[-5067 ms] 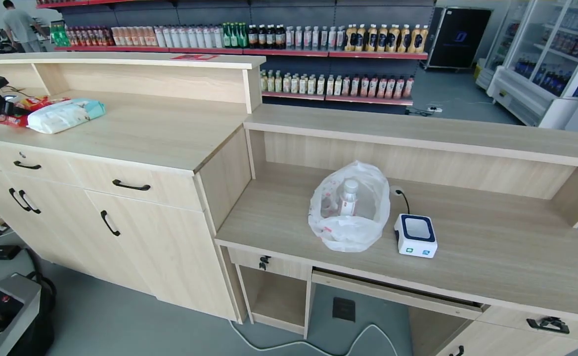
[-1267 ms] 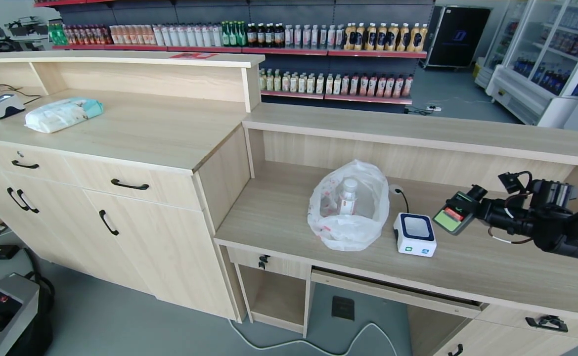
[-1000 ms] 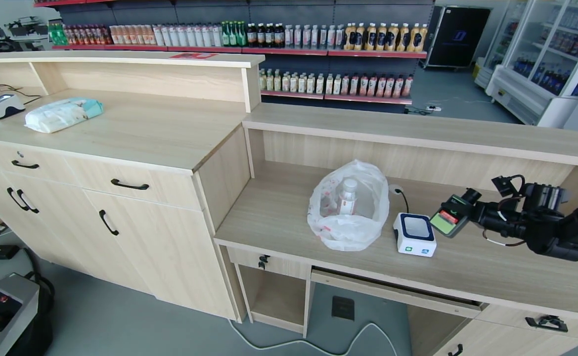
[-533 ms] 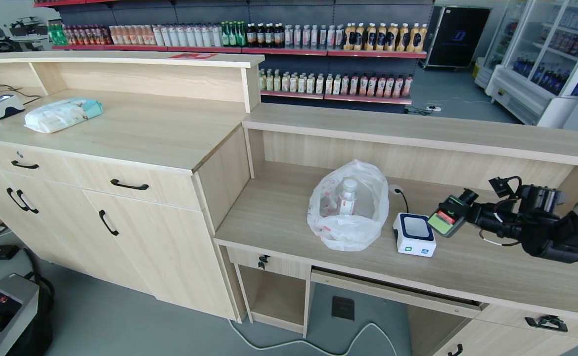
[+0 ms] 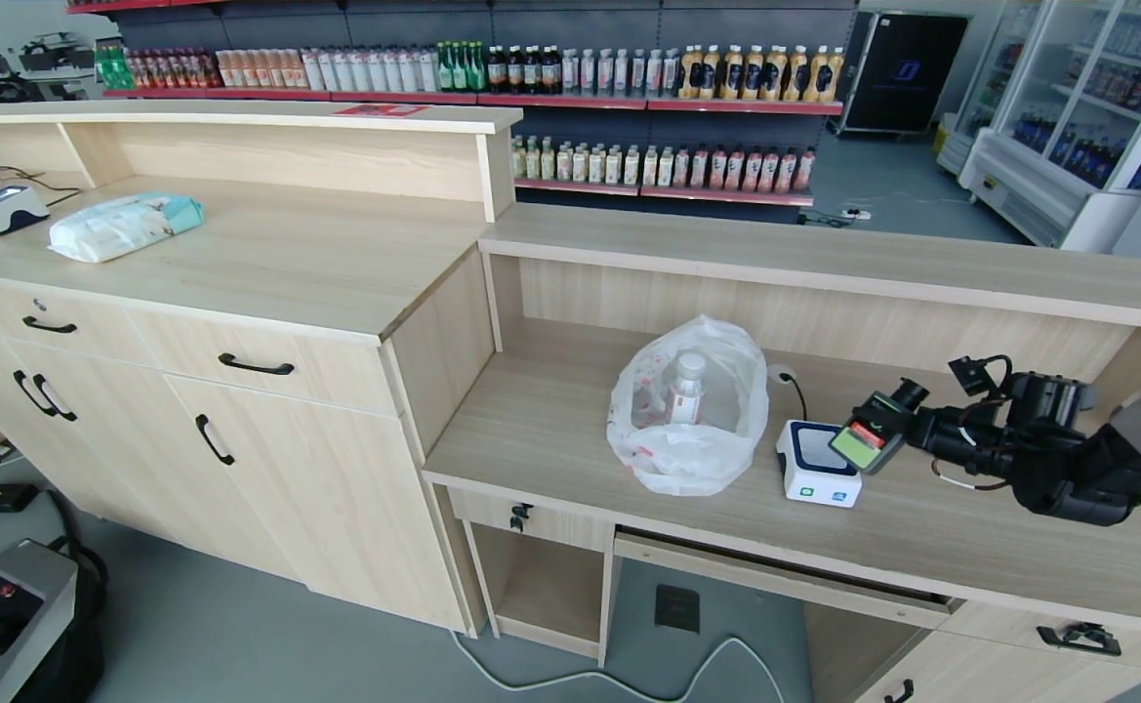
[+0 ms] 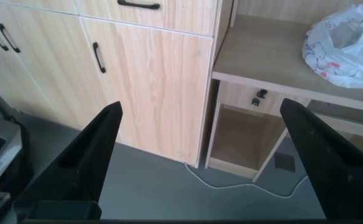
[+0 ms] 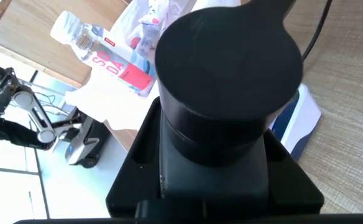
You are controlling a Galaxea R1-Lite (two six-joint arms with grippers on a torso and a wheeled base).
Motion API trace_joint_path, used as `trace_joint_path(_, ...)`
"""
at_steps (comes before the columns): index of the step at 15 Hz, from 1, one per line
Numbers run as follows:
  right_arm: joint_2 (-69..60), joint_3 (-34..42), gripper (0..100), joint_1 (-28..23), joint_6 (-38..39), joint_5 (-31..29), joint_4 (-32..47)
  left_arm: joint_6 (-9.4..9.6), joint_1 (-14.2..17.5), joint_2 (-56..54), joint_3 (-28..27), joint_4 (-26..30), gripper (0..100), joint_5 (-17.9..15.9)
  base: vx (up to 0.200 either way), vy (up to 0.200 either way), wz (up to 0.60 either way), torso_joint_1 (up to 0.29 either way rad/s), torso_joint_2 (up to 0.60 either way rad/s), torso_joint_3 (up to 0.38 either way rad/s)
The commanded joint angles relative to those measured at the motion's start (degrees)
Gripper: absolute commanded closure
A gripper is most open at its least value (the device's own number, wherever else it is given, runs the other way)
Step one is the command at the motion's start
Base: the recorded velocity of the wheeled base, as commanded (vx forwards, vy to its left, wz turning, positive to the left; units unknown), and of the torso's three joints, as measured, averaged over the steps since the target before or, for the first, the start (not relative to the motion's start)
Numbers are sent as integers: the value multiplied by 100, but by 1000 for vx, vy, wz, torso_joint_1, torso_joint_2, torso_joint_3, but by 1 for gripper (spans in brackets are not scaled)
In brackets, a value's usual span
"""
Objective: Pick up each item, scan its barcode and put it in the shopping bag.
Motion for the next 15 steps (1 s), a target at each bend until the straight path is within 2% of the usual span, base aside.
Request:
trace_joint_path(1, 28, -8, 100, -11, 1, 2, -2, -2, -7, 0, 0, 0, 0, 4, 0, 0, 0, 0, 0, 0)
trace_joint_path(15, 116, 18, 100, -11, 1, 2, -204, -2, 2, 0, 0, 0, 0, 4, 0, 0, 0, 0, 0, 0)
